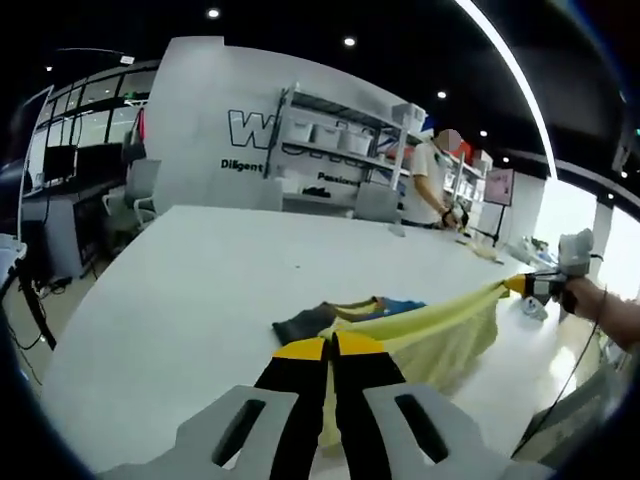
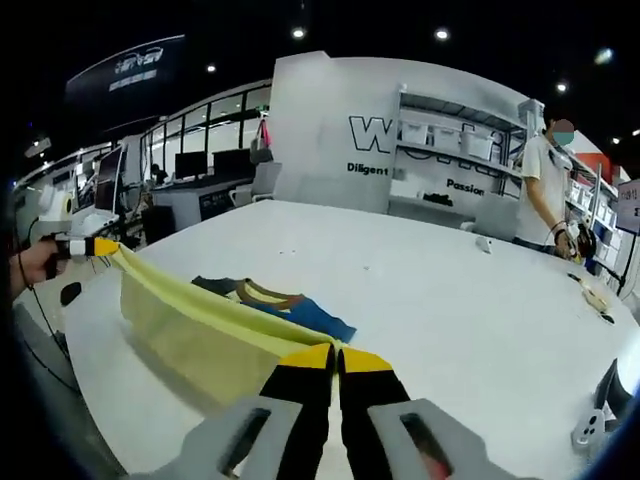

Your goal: Fold the garment on the visible template until the final outline fits inside the template.

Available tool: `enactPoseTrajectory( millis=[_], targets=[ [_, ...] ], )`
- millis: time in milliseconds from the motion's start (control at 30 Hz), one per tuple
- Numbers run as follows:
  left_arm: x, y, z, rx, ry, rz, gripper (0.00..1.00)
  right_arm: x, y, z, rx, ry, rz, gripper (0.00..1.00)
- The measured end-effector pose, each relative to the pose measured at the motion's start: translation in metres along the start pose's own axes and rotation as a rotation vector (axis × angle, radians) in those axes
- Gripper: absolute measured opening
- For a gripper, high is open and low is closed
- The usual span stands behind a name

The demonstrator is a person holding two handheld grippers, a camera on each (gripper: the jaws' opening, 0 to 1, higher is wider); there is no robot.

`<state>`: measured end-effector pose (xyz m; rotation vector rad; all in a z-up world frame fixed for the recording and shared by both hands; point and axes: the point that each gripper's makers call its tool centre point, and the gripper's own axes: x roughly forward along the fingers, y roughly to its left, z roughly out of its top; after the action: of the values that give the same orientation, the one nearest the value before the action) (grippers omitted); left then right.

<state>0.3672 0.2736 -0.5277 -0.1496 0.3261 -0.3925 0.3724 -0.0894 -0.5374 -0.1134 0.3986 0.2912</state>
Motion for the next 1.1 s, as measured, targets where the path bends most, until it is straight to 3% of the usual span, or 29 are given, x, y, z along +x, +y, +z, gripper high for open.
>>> enactPoseTrajectory(
  millis=[133, 367, 467, 733, 933, 1100],
  targets=[
    [0.011, -0.001, 0.014, -0.022, -0.05, -0.037, 0.0, 0.01, -0.007, 0.003, 0.001, -0.008, -0.013, 0.0],
    [0.031, 0.009, 0.019, 0.013, -0.057, -0.014, 0.0, 0.028, -0.012, 0.014, 0.004, -0.038, -0.013, 0.0],
    [0.038, 0.014, 0.024, 0.022, -0.072, -0.003, 0.0, 0.036, -0.015, 0.019, 0.066, -0.067, -0.006, 0.0],
    [0.062, 0.018, 0.034, 0.026, -0.094, -0.013, 0.0, 0.054, -0.024, 0.025, 0.053, -0.073, -0.025, 0.0],
    [0.08, 0.026, 0.035, 0.046, -0.087, -0.011, 0.0, 0.073, -0.029, 0.027, 0.042, -0.069, -0.032, 0.0],
    [0.097, 0.037, 0.025, 0.045, -0.052, 0.001, 0.0, 0.091, -0.03, 0.023, 0.045, -0.053, -0.034, 0.0]
  ],
)
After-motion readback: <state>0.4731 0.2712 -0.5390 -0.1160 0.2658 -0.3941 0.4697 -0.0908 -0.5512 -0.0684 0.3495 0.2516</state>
